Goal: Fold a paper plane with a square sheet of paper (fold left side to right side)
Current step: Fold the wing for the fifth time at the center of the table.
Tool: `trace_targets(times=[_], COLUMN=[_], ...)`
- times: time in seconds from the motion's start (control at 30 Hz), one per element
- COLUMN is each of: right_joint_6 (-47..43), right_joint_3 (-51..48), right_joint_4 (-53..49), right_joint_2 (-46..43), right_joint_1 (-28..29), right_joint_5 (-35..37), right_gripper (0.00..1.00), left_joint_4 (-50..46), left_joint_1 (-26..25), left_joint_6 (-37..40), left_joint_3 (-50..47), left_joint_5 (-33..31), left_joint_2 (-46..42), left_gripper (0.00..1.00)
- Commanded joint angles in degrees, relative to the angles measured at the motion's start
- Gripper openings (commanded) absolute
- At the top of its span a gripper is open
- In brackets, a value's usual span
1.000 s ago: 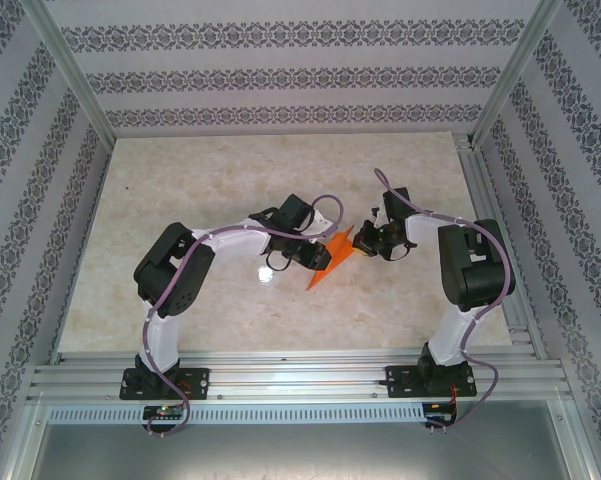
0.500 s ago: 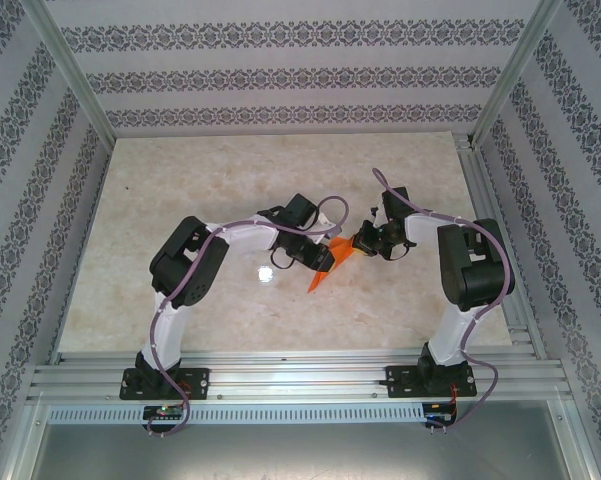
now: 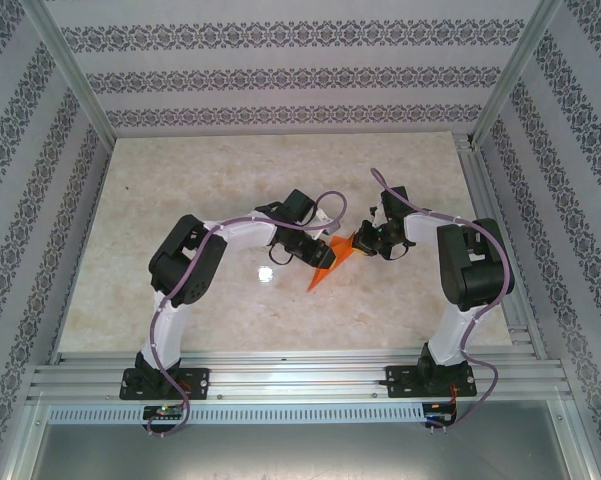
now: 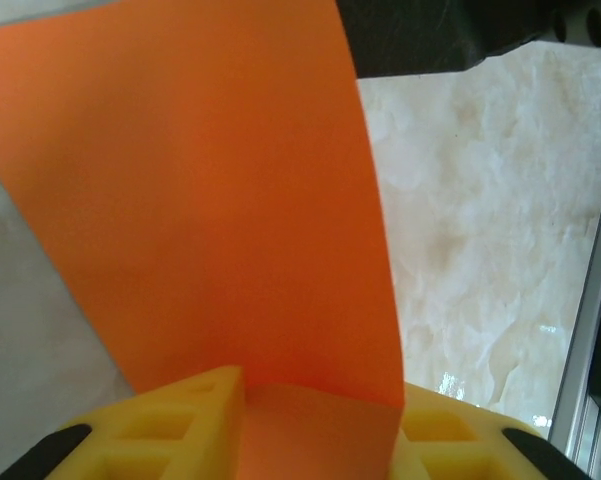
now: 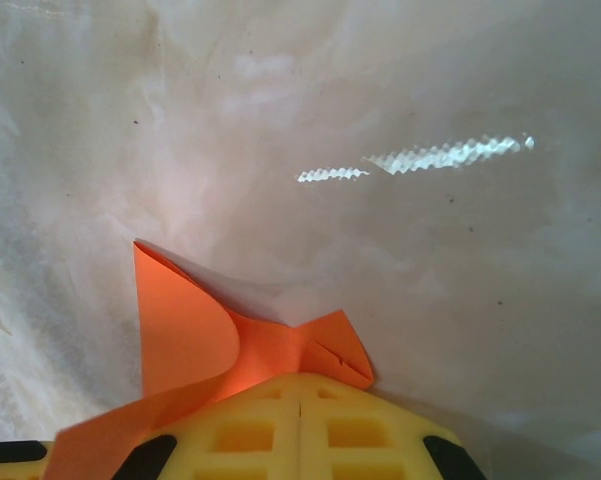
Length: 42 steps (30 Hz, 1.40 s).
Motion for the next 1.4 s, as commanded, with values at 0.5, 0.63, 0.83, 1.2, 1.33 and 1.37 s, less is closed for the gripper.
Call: trace_targets(times=[0.5,0.63,0.83,1.2,1.33,1.37], right_joint_6=[-1.3,-1.4,-1.3,-1.4,-1.5,-1.7], right_joint_3=[-1.0,-0.9,-0.9,-0.9,-0.8,-0.7], right_joint_4=[-4.3,-4.3,-4.3,-4.3,-4.6,-4.6], right_joint_2=[3.4,3.4,3.4,3.4,3.4,3.5], right_joint_1=[1.2,1.2,1.2,1.2,1.2,1.2], right_joint_5=[4.1,4.1,4.1,4.0,3.9,4.0], right_gripper=[0.0,0.0,0.0,0.0,0.0,0.0], left_joint_4=[-2.8,-2.6,-2.3,-1.9,-1.0,-1.1], left_joint_1=[0.9,0.8,0.3,-0.9,-0.9,-0.9], left_joint_6=[2.1,2.0,2.0,1.6,1.3,1.4], left_joint_3=[0.2,0.2,0.5,1.9,2.0,2.3], left_joint_5=[-1.6,-1.4,-0.1,-0.3,0.8,1.0], left_joint_2=[-6.0,-5.8,-5.1,-2.2,-2.1,-1.8], left_gripper=[0.34,0.36,0.39,0.27,0.15,0.13])
